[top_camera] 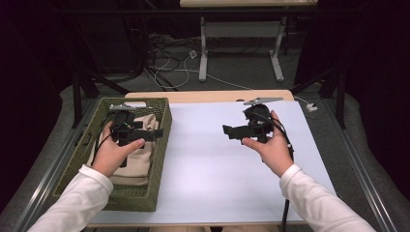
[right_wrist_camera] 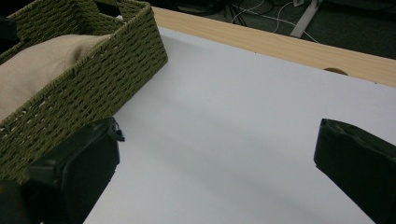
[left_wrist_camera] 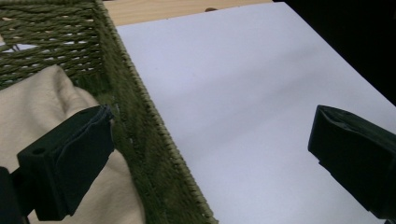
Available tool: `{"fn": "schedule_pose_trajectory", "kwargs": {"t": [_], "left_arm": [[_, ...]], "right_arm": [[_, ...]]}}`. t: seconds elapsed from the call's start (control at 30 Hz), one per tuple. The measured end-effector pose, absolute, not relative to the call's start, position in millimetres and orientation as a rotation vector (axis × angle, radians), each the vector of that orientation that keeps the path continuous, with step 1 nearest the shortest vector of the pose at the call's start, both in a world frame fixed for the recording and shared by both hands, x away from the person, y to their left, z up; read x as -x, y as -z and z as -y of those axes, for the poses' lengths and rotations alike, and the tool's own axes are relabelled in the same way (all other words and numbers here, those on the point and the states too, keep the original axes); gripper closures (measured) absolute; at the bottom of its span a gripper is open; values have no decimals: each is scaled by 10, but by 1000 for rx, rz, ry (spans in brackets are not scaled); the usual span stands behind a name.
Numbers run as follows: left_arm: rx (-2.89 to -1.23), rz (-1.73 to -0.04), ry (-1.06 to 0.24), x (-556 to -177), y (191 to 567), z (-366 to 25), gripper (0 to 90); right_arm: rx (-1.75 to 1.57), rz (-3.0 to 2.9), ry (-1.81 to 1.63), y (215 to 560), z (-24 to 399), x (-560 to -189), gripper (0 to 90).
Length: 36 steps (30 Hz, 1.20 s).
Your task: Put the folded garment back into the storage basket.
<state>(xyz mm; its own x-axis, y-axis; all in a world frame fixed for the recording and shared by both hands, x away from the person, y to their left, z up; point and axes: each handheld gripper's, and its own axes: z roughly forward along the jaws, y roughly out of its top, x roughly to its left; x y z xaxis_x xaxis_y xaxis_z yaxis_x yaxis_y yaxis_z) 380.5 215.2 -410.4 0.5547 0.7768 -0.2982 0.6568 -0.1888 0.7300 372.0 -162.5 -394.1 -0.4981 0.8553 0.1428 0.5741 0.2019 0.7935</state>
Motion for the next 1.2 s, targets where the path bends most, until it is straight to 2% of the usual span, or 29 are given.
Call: {"fn": "schedule_pose_trajectory", "kwargs": {"t": [0.27, 0.7, 0.87, 1.1, 1.2], "left_arm": [[-1913, -1146, -174, -3686, 4222, -2056, 5], [-1891, -1079, -174, -3313, 4186, -1984, 6], [-1913, -1079, -218, -3217, 4223, -2028, 6], [-1910, -1057, -176, -3003, 4209, -2077, 6], [-1888, -1039, -200, -2897, 4193, -2111, 6]], "right_arm": [[-1342, -2145, -1187, 4037, 1896, -3561, 0], [-1388, -2112, -1235, 4176, 2283, -3247, 0], [-1401, -2126, -1243, 4212, 2343, -3118, 0], [-1365, -2094, -1256, 4251, 2375, -2906, 0], [-1374, -2100, -1251, 4264, 2376, -2847, 0]]}}
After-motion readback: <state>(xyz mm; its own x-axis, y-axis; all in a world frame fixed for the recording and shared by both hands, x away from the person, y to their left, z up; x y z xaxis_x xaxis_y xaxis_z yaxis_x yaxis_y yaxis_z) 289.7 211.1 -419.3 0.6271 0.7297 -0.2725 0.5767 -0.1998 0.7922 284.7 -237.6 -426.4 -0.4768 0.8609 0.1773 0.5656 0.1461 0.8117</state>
